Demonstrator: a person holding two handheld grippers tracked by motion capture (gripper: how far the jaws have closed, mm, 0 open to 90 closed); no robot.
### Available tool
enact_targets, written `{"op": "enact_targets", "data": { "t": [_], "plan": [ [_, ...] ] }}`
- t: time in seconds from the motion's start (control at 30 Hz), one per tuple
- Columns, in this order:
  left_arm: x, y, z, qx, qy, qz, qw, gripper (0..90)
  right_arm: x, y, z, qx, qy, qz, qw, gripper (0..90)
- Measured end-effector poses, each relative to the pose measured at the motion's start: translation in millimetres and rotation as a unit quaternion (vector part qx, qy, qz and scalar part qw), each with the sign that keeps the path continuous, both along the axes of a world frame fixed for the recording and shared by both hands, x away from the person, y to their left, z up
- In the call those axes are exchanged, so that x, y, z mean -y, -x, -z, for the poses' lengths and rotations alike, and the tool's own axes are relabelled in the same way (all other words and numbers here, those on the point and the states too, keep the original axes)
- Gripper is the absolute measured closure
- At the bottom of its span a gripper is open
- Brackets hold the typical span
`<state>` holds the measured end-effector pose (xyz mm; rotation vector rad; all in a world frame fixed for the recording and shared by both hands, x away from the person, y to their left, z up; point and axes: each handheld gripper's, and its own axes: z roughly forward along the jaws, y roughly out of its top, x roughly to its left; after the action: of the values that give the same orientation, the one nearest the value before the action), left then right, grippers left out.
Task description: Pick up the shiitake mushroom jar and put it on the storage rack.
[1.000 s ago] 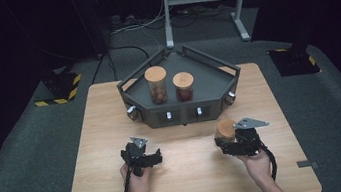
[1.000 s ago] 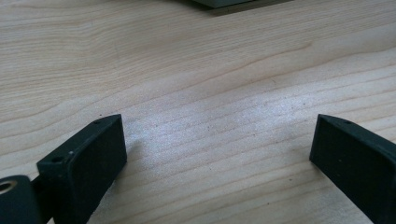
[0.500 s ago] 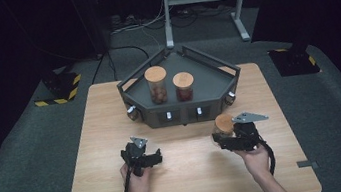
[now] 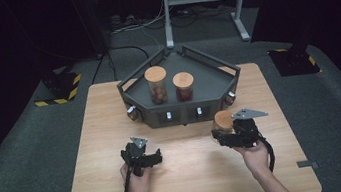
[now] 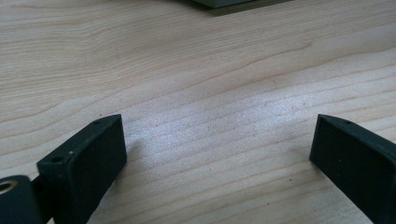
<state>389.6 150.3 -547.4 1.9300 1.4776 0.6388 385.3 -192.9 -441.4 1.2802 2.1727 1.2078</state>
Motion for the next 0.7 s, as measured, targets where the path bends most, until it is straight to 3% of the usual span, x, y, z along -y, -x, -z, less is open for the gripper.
{"op": "enact_targets", "data": {
  "t": [0.27, 0.5, 0.7],
  "plan": [
    [0.2, 0.2, 0.0, 0.000, 0.000, -0.001, 1.0000, 4.0, -0.3, -3.9, -8.5, 0.011, -0.007, 0.003, 0.9999, 25.3],
    [0.2, 0.2, 0.0, 0.000, 0.000, -0.001, 1.0000, 3.9, -7.5, -4.0, -11.3, 0.026, 0.022, -0.004, 0.9994, 25.3],
    [0.3, 0.2, 0.0, 0.000, 0.000, -0.001, 1.0000, 4.0, -11.6, -7.0, -13.0, 0.028, 0.018, -0.011, 0.9994, 25.3]
  ]
}}
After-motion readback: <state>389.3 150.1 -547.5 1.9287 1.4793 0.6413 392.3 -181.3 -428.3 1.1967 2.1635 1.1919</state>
